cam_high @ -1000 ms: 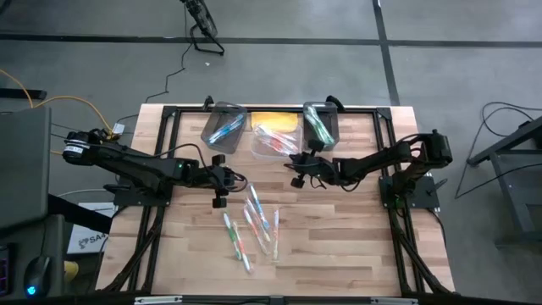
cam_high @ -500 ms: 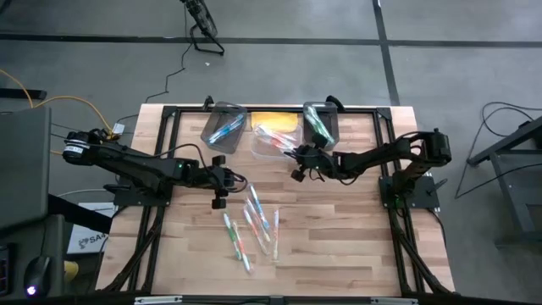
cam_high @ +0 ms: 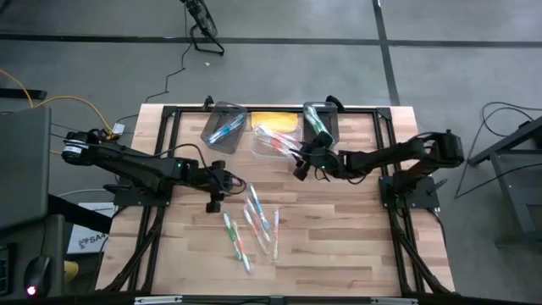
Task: Pick & Place Toothbrushes
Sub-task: Put the green toothbrush into the right black bin, then put the orange toothbrush into the transparent bin
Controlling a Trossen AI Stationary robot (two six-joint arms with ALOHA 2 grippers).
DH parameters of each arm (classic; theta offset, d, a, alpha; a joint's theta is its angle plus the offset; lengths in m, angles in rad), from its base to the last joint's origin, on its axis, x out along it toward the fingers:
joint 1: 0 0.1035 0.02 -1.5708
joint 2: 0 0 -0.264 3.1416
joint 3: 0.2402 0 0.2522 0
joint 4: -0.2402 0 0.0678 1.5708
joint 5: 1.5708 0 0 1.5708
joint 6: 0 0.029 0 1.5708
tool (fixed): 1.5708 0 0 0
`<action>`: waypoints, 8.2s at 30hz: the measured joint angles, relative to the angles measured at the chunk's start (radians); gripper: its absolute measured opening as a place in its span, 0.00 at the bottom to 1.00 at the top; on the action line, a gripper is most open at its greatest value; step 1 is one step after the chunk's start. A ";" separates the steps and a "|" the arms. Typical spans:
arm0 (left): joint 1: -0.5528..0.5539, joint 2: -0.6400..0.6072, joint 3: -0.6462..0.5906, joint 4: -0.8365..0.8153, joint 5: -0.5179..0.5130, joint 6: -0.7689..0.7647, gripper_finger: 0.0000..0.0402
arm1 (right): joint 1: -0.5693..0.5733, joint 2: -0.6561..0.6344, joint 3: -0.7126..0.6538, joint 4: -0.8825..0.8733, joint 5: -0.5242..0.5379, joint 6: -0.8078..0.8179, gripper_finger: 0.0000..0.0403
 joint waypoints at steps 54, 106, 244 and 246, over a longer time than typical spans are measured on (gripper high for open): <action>-0.184 0.197 0.057 -0.275 0.383 0.213 0.02 | 0.298 -0.110 0.000 -0.307 -0.071 0.253 0.58; -0.045 0.151 0.368 -0.360 -0.025 0.153 0.01 | 0.404 0.284 0.163 0.352 -0.049 -0.076 0.53; -0.190 0.499 0.366 -0.137 0.183 0.454 0.47 | 0.096 -0.385 0.030 -0.644 -0.123 0.388 0.50; -0.190 0.516 0.366 -0.133 0.181 0.450 0.43 | 0.098 -0.385 0.030 -0.645 -0.123 0.388 0.50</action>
